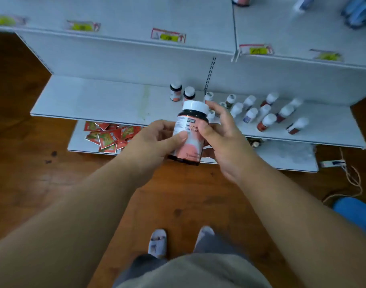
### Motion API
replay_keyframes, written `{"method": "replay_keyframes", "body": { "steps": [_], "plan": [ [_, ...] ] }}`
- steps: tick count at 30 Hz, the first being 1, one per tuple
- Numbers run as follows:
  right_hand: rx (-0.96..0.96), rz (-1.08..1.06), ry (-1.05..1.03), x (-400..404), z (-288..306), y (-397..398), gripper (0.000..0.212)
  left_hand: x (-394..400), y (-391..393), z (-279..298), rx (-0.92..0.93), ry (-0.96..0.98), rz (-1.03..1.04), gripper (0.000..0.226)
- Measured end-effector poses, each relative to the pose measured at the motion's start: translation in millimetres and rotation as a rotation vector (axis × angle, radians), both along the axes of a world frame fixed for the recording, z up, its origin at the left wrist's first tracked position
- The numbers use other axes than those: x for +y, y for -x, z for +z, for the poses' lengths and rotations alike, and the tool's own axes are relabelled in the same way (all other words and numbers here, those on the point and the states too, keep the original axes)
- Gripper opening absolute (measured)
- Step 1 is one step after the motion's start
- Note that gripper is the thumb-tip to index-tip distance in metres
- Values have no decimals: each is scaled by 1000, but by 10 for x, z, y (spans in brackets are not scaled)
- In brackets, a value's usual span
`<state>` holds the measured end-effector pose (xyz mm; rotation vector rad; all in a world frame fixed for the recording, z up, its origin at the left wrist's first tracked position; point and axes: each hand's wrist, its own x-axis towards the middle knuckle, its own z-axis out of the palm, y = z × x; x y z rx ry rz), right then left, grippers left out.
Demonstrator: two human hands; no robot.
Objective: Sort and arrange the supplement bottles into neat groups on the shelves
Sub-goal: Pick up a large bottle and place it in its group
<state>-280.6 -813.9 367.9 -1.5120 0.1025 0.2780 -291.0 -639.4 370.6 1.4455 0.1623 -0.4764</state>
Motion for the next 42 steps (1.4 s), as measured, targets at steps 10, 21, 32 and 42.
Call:
{"method": "replay_keyframes", "body": {
  "steps": [10, 21, 32, 42],
  "plan": [
    [-243, -35, 181, -1015, 916, -247, 26, -925, -209, 862, -199, 28, 41, 33],
    [-298, -92, 262, -1421, 1201, -1493, 56, -1487, -1601, 1195, -497, -457, 45, 54],
    [-286, -53, 457, -2023, 981, -3019, 54, -2043, -3146, 839, -399, -392, 11, 51],
    [-433, -16, 699, -2361, 430, -3873, 74, -2643, -3856, 502, -501, -805, 266, 23]
  ]
}}
